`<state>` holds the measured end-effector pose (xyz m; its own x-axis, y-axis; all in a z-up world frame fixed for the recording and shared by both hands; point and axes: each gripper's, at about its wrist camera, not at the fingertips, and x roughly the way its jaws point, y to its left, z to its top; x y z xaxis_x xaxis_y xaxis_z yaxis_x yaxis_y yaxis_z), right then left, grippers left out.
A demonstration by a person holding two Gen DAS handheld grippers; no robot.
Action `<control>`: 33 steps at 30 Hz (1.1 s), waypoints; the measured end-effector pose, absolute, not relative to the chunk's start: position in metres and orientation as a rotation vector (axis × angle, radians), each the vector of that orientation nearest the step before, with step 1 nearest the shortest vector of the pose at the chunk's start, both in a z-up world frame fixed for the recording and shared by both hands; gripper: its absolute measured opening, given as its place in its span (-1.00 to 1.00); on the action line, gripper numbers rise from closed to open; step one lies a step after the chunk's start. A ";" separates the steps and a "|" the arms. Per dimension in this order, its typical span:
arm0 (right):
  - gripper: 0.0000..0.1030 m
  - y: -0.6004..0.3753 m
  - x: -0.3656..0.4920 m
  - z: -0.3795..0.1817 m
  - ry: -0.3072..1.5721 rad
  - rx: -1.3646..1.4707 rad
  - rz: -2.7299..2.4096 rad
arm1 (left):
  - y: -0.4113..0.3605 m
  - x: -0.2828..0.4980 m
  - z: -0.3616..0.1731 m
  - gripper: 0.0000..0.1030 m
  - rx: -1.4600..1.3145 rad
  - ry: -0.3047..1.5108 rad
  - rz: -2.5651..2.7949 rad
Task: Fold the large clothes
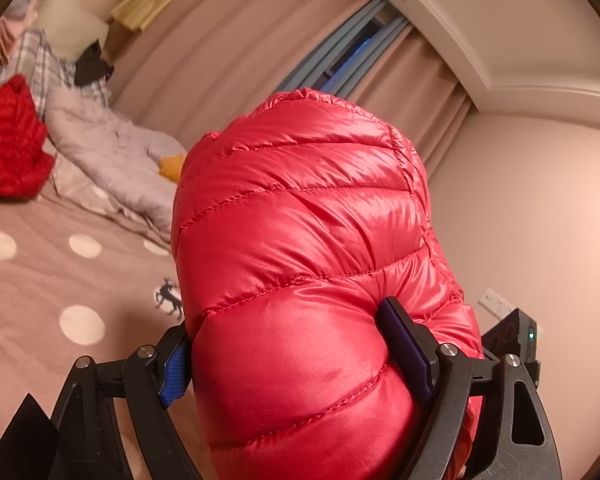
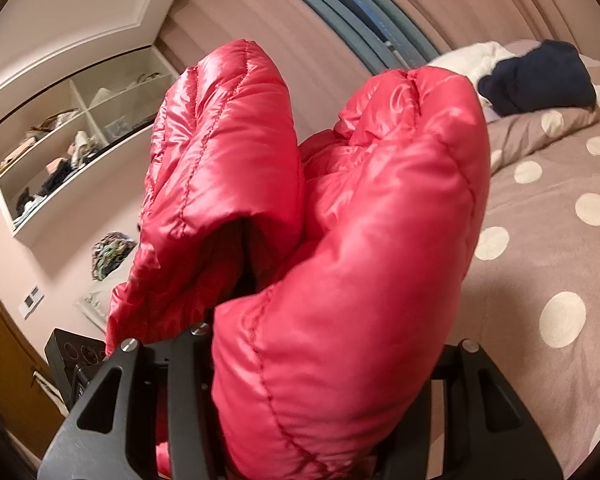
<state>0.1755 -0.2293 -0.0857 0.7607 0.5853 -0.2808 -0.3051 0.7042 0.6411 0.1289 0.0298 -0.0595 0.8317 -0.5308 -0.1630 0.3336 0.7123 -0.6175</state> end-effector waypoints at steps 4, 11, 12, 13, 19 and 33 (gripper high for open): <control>-0.06 -0.231 0.201 -0.112 0.541 0.609 0.433 | 0.019 0.170 -0.094 0.62 -0.637 0.431 -0.487; -0.03 -0.243 0.271 -0.234 0.805 0.638 0.187 | -0.018 0.231 -0.193 0.70 -0.515 0.667 -0.299; 0.03 -0.243 0.276 -0.249 0.838 0.640 0.174 | -0.019 0.228 -0.194 0.70 -0.501 0.643 -0.302; 0.18 -0.244 0.275 -0.258 0.804 0.659 0.184 | -0.021 0.225 -0.191 0.70 -0.484 0.635 -0.296; 0.41 -0.233 0.267 -0.249 0.806 0.608 0.125 | -0.015 0.217 -0.188 0.79 -0.503 0.648 -0.289; 0.82 -0.215 0.230 -0.169 0.768 0.332 -0.123 | 0.003 0.169 -0.119 0.83 -0.378 0.552 -0.002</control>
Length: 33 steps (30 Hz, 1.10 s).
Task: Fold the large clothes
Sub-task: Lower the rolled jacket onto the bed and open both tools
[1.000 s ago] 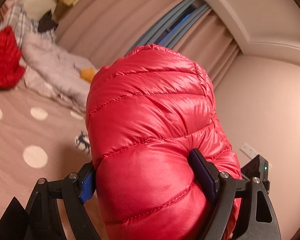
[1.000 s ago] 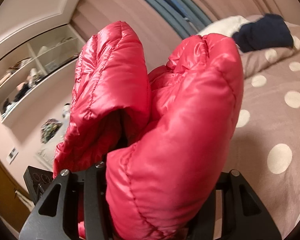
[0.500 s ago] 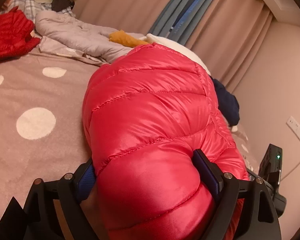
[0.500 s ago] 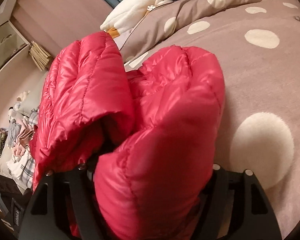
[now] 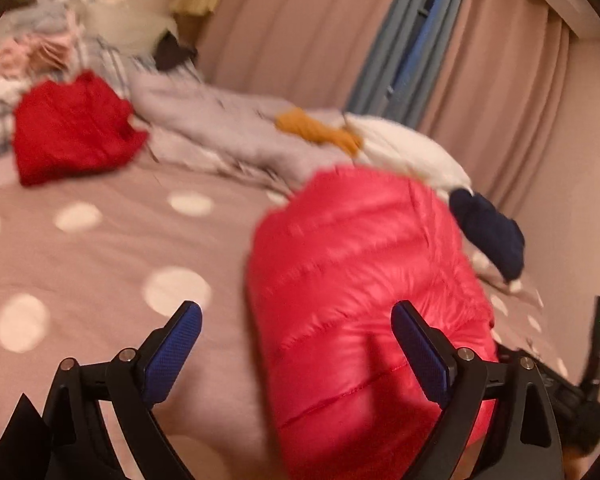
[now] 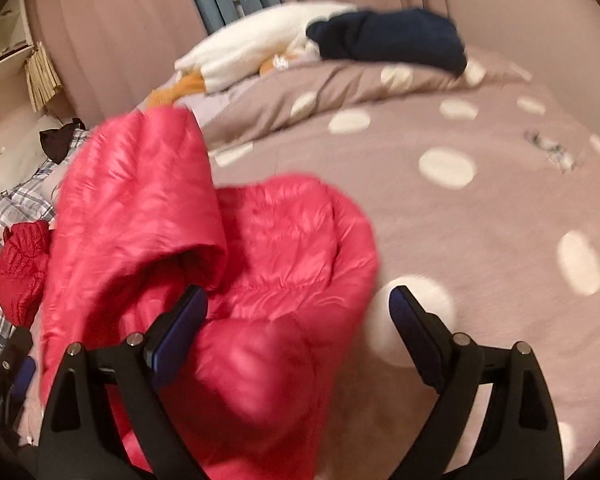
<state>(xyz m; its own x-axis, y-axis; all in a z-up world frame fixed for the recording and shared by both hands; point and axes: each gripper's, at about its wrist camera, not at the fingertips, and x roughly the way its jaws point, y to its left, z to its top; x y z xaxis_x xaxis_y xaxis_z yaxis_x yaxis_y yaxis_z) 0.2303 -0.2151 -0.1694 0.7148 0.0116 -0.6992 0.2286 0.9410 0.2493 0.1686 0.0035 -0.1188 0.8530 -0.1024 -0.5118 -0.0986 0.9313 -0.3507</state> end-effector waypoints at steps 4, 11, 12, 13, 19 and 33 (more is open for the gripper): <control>0.93 -0.208 0.200 -0.123 0.683 0.328 -0.035 | 0.015 0.140 -0.089 0.90 -0.394 0.510 0.011; 1.00 -0.196 0.132 -0.065 0.536 0.262 0.039 | 0.019 0.099 -0.048 0.98 -0.415 0.404 -0.049; 1.00 -0.194 0.127 -0.064 0.527 0.249 0.038 | 0.020 0.095 -0.046 0.98 -0.423 0.400 -0.053; 1.00 -0.192 0.122 -0.060 0.517 0.232 0.036 | 0.021 0.090 -0.042 0.98 -0.426 0.390 -0.056; 1.00 -0.187 0.099 -0.050 0.488 0.184 0.028 | 0.028 0.074 -0.035 0.98 -0.440 0.330 -0.044; 1.00 -0.177 0.076 -0.042 0.455 0.131 -0.024 | 0.030 0.047 -0.027 0.98 -0.452 0.297 -0.066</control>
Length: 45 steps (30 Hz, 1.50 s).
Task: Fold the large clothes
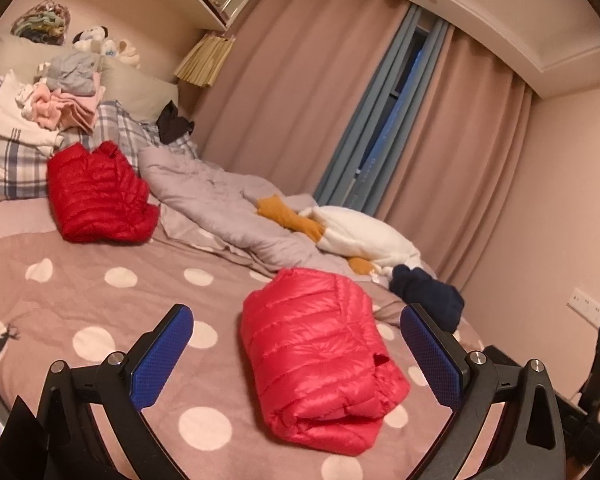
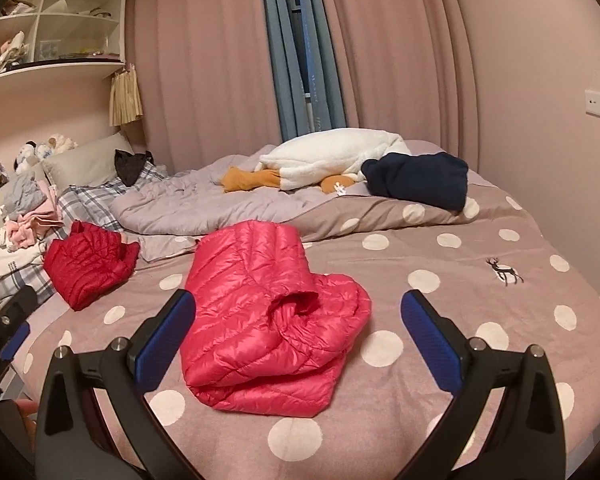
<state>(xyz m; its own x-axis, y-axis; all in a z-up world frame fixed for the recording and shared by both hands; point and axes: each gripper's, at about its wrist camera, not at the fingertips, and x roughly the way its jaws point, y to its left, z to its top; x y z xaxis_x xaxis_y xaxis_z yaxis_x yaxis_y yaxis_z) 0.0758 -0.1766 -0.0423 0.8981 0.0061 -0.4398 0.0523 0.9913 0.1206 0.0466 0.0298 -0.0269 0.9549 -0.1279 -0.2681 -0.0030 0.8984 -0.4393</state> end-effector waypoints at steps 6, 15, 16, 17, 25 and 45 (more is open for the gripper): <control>1.00 -0.176 0.071 -0.041 0.449 0.128 -0.053 | 0.030 0.043 -0.026 0.98 -0.438 0.279 -0.024; 1.00 -0.174 0.068 -0.040 0.447 0.115 -0.059 | 0.028 0.043 -0.025 0.98 -0.414 0.298 -0.007; 1.00 -0.174 0.068 -0.041 0.447 0.113 -0.057 | 0.028 0.042 -0.025 0.98 -0.413 0.297 -0.004; 1.00 -0.174 0.068 -0.041 0.449 0.114 -0.056 | 0.028 0.042 -0.025 0.98 -0.414 0.297 -0.003; 1.00 -0.173 0.069 -0.041 0.462 0.107 -0.073 | 0.035 0.044 -0.025 0.98 -0.462 0.309 -0.010; 1.00 -0.172 0.069 -0.042 0.475 0.098 -0.093 | 0.030 0.049 -0.025 0.98 -0.422 0.343 0.006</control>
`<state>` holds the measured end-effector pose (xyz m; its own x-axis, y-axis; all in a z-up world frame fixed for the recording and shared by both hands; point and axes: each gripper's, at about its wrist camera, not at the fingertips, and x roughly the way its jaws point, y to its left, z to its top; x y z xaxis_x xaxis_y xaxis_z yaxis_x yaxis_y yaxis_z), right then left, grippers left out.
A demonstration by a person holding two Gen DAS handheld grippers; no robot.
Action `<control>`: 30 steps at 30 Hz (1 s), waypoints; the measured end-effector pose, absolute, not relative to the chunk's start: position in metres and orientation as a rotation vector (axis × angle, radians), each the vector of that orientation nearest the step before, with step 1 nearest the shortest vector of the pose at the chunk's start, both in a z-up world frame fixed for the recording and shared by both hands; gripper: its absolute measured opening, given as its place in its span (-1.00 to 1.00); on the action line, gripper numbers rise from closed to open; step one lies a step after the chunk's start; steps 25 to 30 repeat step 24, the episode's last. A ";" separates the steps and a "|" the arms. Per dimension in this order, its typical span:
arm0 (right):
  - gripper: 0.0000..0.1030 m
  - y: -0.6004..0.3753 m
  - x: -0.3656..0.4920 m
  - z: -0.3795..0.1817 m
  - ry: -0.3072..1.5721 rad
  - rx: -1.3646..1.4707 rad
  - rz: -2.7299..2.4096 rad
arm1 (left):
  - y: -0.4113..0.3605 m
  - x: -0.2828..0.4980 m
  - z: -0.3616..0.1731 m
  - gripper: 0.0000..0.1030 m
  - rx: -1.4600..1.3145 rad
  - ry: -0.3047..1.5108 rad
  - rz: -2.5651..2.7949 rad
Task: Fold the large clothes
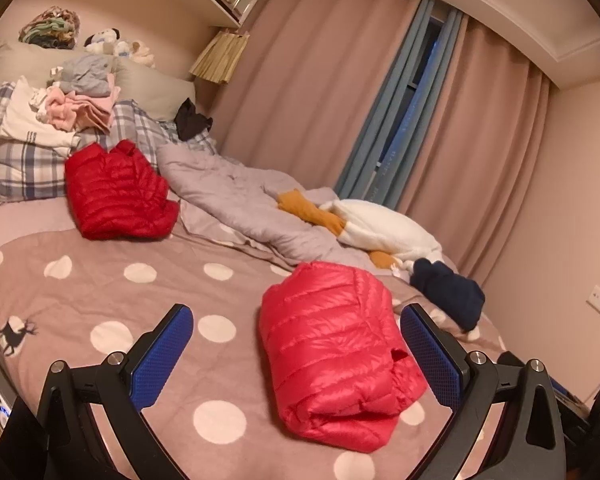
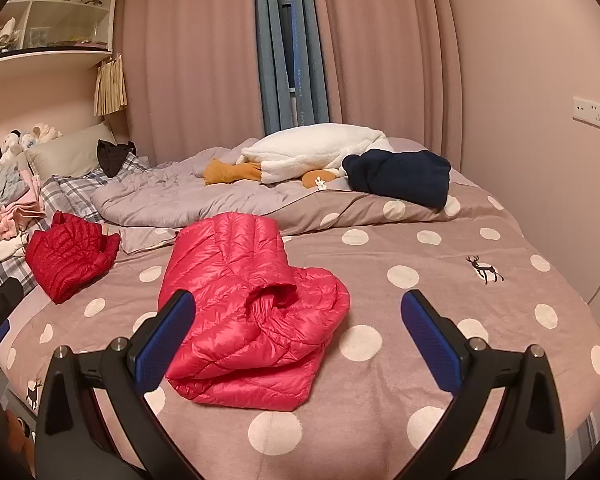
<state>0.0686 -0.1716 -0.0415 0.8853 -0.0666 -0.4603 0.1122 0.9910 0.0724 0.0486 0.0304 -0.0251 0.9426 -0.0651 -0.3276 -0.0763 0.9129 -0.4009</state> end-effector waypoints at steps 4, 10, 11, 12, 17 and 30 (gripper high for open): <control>1.00 -0.173 0.070 -0.042 0.480 0.100 -0.099 | 0.029 0.053 -0.027 0.98 -0.413 0.351 0.016; 1.00 -0.172 0.073 -0.043 0.490 0.112 -0.099 | 0.029 0.063 -0.032 0.98 -0.408 0.395 0.023; 1.00 -0.173 0.074 -0.045 0.496 0.114 -0.095 | 0.029 0.065 -0.033 0.98 -0.408 0.399 0.030; 1.00 -0.173 0.075 -0.045 0.498 0.114 -0.094 | 0.029 0.065 -0.033 0.98 -0.408 0.405 0.037; 1.00 -0.179 0.076 -0.045 0.501 0.126 -0.093 | 0.026 0.066 -0.034 0.98 -0.397 0.417 0.044; 1.00 -0.188 0.077 -0.046 0.504 0.156 -0.120 | 0.020 0.067 -0.034 0.98 -0.375 0.420 0.041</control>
